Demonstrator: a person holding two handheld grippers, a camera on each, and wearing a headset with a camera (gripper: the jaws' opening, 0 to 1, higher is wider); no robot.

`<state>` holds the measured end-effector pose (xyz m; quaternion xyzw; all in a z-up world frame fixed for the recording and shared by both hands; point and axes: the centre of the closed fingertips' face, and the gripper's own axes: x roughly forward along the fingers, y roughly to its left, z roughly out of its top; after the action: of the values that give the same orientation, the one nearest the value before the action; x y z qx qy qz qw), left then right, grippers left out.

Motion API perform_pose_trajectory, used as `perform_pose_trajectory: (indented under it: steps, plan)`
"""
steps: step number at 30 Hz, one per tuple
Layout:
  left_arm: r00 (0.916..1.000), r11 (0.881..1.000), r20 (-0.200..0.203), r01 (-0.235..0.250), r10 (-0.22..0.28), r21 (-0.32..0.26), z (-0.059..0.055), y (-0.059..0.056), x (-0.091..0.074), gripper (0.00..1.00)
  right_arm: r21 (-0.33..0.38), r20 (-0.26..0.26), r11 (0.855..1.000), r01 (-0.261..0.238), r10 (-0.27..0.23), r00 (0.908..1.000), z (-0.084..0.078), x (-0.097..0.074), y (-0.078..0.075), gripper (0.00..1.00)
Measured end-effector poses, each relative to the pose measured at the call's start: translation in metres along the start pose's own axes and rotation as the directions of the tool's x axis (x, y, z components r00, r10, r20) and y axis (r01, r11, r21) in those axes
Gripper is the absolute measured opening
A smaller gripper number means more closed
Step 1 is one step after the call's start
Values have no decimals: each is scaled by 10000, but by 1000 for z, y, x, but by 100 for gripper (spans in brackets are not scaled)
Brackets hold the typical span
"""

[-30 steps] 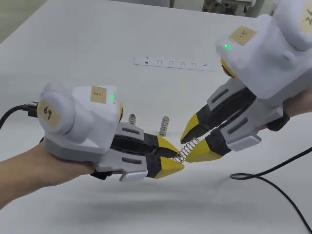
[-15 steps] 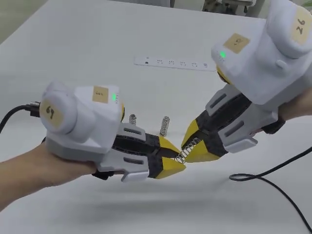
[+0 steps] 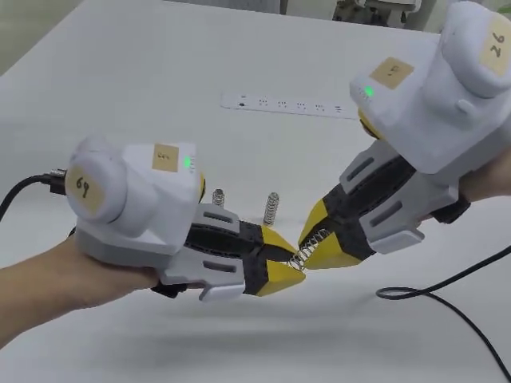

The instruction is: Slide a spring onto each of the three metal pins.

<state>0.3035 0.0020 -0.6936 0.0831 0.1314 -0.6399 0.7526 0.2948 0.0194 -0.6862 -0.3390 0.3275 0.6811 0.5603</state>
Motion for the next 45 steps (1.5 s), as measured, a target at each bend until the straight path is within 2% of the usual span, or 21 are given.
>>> perform_pose_trajectory:
  steps: [15, 20, 24, 29, 33, 35, 36, 37, 45]
  plan:
    - [10000, 9997, 74, 12, -10, -226, 1, -1, 2, 3, 103, -168, 9999, -122, 124, 9998, -2, -1, 3, 8]
    - [9999, 9994, 139, -83, 87, -326, 1, 1, 1, 8, 144, -198, 9997, -177, 180, 9996, -3, -1, 5, 8]
    - [9997, 9993, 144, -180, 185, -338, 1, 3, 1, 20, 223, -262, 9996, -188, 194, 9995, -7, 0, 6, 8]
    - [9985, 9977, 38, -536, 539, -413, -3, 8, 0, 47, 303, -289, 9994, -191, 200, 9994, -9, 0, 6, 8]
    - [9974, 9955, 101, -700, 707, -633, -4, 10, 0, 58, 326, -301, 9993, -159, 168, 9994, -10, 0, 4, 8]
    - [9952, 9922, 78, -970, 979, -781, -5, 13, 1, 70, 343, -331, 9993, -169, 180, 9993, -10, -1, 4, 8]
    - [9930, 9899, 52, -1171, 1179, -801, -6, 16, 1, 82, 338, -351, 9993, -161, 173, 9992, -11, -1, 3, 8]
    - [9909, 9875, 43, -1335, 1343, -835, -7, 19, 1, 88, 341, -354, 9993, -158, 170, 9992, -11, -1, 3, 8]
    - [9852, 9802, 131, -1686, 1709, -1036, -8, 24, -4, 93, 353, -367, 9992, -168, 181, 9992, -11, 0, 1, 8]
